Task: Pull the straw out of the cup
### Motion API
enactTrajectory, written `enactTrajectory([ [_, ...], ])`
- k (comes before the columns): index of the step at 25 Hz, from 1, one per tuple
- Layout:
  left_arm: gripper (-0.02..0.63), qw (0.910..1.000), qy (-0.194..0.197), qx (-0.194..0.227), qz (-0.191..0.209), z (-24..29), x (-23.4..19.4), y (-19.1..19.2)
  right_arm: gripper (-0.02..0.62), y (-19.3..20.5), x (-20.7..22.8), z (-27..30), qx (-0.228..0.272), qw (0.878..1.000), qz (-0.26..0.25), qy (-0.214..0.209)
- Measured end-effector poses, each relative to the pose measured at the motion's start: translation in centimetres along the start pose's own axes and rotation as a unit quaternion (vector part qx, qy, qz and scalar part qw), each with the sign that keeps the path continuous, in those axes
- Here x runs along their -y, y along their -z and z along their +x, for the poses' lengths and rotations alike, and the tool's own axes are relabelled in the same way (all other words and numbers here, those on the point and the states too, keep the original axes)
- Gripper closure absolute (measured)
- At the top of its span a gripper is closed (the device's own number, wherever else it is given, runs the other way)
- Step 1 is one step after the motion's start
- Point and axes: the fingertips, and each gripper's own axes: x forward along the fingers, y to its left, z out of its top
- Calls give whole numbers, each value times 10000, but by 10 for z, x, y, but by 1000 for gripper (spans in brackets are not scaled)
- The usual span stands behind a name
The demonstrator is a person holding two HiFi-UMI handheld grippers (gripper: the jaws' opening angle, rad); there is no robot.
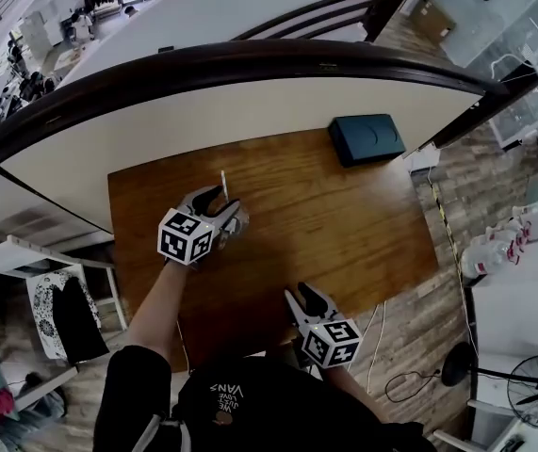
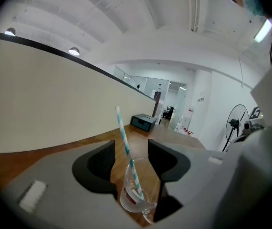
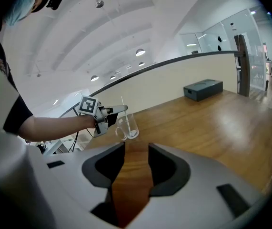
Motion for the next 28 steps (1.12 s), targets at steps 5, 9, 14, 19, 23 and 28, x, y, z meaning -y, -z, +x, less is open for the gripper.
enactTrajectory([
  [5,411,9999,79,-126,60,11,0,3,462,6,-2,-4,-4,9999,40,130],
  [9,499,9998,85,-175,101,10,0,7,462,7,-5,-8,35,9998,58,198],
  [14,580,9997,160,-171,112,5,3,4,462,8,-8,-14,95,9995,76,287],
  [19,584,9997,199,-4,116,-2,8,-5,462,9,-11,-21,172,9993,73,320],
  [23,586,9994,76,284,162,-13,13,-21,462,9,-13,-23,212,9994,39,265],
  [28,586,9978,-151,616,166,-32,22,-36,462,4,-15,-29,299,9995,-2,117],
])
